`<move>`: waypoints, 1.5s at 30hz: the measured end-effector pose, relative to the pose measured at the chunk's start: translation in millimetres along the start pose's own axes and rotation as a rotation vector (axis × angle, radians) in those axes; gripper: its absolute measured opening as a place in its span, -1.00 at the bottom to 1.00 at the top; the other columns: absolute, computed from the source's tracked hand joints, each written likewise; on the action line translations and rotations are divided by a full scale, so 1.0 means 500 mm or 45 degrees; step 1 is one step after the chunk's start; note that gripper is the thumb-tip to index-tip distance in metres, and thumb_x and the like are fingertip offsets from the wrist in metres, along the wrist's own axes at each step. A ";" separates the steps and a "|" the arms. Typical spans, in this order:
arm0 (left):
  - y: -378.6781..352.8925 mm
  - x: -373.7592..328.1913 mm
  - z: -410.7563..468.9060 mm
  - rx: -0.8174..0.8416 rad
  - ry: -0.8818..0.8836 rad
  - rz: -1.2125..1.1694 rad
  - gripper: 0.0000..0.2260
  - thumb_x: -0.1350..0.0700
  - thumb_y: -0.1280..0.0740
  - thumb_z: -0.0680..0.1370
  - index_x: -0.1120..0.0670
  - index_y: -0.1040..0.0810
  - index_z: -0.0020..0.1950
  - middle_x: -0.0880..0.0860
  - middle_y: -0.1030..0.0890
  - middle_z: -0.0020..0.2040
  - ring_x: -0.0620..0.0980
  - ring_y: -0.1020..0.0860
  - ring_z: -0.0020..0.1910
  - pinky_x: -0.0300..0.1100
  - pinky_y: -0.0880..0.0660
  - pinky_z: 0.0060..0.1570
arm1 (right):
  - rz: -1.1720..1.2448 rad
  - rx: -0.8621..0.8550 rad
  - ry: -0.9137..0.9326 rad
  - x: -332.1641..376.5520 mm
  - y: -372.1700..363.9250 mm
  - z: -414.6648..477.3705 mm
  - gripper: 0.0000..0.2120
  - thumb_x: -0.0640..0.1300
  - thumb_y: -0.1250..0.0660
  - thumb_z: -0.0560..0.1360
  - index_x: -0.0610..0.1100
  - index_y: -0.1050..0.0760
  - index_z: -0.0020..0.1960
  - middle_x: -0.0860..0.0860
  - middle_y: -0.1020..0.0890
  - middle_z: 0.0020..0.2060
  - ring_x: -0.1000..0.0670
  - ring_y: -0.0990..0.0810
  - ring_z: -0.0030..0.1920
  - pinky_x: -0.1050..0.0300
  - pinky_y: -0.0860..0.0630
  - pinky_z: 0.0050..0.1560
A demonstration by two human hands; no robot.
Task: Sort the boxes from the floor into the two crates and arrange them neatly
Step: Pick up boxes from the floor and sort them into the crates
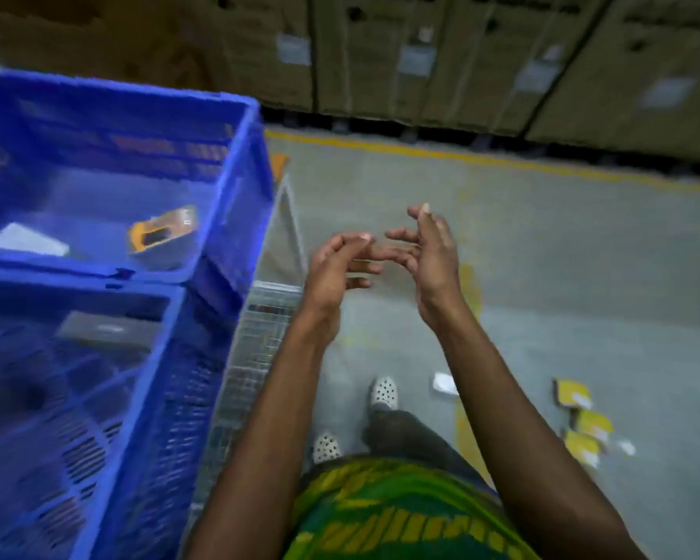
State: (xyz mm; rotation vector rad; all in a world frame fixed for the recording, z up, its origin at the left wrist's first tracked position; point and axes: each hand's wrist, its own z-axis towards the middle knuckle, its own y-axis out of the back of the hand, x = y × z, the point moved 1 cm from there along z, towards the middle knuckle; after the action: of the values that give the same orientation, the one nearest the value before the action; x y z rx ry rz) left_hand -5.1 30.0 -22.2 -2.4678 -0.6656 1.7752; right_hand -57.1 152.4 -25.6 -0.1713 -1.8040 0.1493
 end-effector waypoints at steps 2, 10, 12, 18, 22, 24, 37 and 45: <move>-0.056 0.044 -0.009 0.128 0.064 0.045 -0.92 0.12 -0.29 0.62 0.05 -0.59 0.02 0.03 -0.71 -0.17 -0.05 -0.62 -0.29 -0.22 -0.46 -0.29 | -0.030 -0.165 -0.020 -0.018 0.110 -0.047 -0.71 0.04 -0.14 0.71 -0.16 -0.44 0.22 -0.21 -0.62 -0.10 -0.08 -0.64 -0.32 0.16 -0.59 -0.27; -0.337 0.226 -0.108 0.702 0.211 0.380 -0.92 0.13 -0.29 0.61 0.04 -0.58 0.00 0.02 -0.71 -0.16 -0.08 -0.62 -0.30 -0.25 -0.48 -0.32 | 0.007 -0.880 -0.118 -0.109 0.518 -0.298 -0.64 0.08 -0.17 0.70 -0.20 -0.46 0.25 -0.13 -0.67 -0.13 -0.01 -0.59 -0.36 0.15 -0.50 -0.35; -0.395 0.271 -0.139 0.814 0.242 0.470 -0.92 0.10 -0.30 0.59 0.04 -0.59 0.02 0.03 -0.72 -0.14 -0.05 -0.62 -0.27 -0.22 -0.48 -0.29 | 0.055 -0.989 -0.120 -0.120 0.591 -0.341 -0.64 0.10 -0.15 0.71 -0.17 -0.49 0.25 -0.10 -0.67 -0.15 0.01 -0.60 -0.37 0.16 -0.51 -0.36; -0.643 0.429 -0.260 1.180 0.369 0.603 -0.86 0.09 -0.31 0.59 0.09 -0.60 0.10 0.13 -0.70 -0.03 0.03 -0.63 -0.19 -0.18 -0.50 -0.26 | 0.263 -1.303 -0.062 -0.129 0.866 -0.486 -0.62 0.10 -0.15 0.70 -0.18 -0.55 0.20 -0.08 -0.64 -0.20 0.00 -0.58 -0.38 0.17 -0.48 -0.34; -0.824 0.542 -0.342 1.304 0.329 0.717 -0.89 0.12 -0.34 0.58 0.08 -0.60 0.07 0.13 -0.70 -0.06 0.07 -0.61 -0.17 -0.18 -0.48 -0.28 | 0.328 -1.487 -0.095 -0.147 1.061 -0.584 -0.64 0.08 -0.13 0.71 -0.16 -0.57 0.09 -0.06 -0.65 -0.25 0.02 -0.57 -0.39 0.19 -0.45 -0.38; -0.900 0.601 -0.372 1.336 0.323 0.788 -0.95 0.15 -0.34 0.58 0.03 -0.59 0.00 0.09 -0.70 -0.10 0.05 -0.60 -0.18 -0.18 -0.46 -0.27 | 0.349 -1.576 -0.114 -0.153 1.161 -0.620 -0.62 0.09 -0.13 0.71 -0.18 -0.57 0.11 -0.08 -0.65 -0.22 0.03 -0.57 -0.40 0.20 -0.47 -0.39; -1.160 0.859 -0.307 1.345 0.485 1.165 -0.94 0.18 -0.34 0.59 0.08 -0.61 -0.01 0.09 -0.70 -0.16 -0.01 -0.59 -0.31 -0.19 -0.42 -0.33 | 0.582 -1.804 -0.287 -0.222 1.462 -0.535 -0.70 -0.02 -0.15 0.71 -0.20 -0.55 0.05 -0.09 -0.61 -0.27 0.04 -0.52 -0.44 0.20 -0.42 -0.40; -1.286 1.126 -0.195 1.204 0.862 1.409 -0.88 0.05 -0.35 0.59 0.10 -0.58 0.00 0.07 -0.66 -0.25 -0.03 -0.56 -0.41 -0.22 -0.40 -0.36 | 0.608 -1.844 -0.482 -0.348 1.615 -0.444 -0.59 0.09 -0.26 0.63 -0.27 -0.57 0.15 -0.13 -0.62 -0.18 -0.02 -0.55 -0.36 0.20 -0.43 -0.38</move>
State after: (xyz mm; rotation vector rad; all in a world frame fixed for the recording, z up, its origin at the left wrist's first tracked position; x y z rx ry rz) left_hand 21.9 835.8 -321.9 -2.3958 1.4266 0.7384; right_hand 229.0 912.4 -294.6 -1.6721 -1.8745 -0.8758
